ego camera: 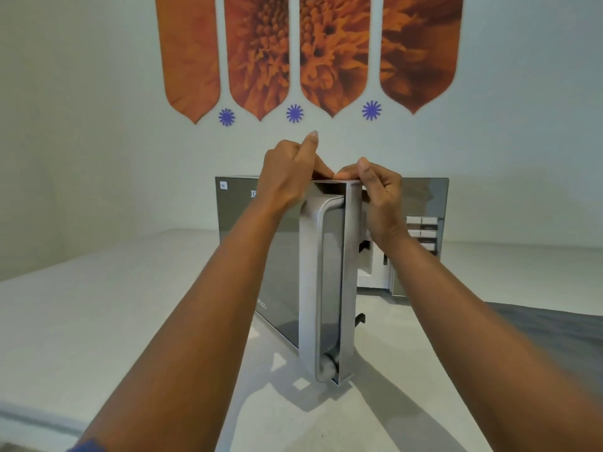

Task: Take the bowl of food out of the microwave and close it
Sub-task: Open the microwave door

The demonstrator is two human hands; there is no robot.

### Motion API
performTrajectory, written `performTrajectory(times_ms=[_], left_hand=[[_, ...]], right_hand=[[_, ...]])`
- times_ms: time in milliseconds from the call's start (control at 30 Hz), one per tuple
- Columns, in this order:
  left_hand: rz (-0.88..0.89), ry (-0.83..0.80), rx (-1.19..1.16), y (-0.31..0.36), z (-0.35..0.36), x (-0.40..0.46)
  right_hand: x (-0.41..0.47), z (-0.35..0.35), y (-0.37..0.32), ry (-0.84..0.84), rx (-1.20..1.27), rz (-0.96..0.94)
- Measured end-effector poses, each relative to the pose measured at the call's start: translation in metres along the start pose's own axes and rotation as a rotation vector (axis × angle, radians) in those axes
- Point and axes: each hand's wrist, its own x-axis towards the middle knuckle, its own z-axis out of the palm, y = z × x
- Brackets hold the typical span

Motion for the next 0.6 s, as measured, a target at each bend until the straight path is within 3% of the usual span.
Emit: performTrajectory(times_ms=[167, 367, 600], left_hand=[[-0.105, -0.211, 0.084, 0.007, -0.047, 0.007], [-0.221, -0.269, 0.208, 0.011, -0.103, 0.002], [-0.328, -0.336, 0.355, 0.012, -0.180, -0.016]], right_hand=[[-0.009, 0.040, -0.005, -0.048, 0.122, -0.120], [-0.022, 0.094, -0.014, -0.088, 0.167, -0.285], [-0.033, 0.153, -0.021, -0.241, 0.039, -0.462]])
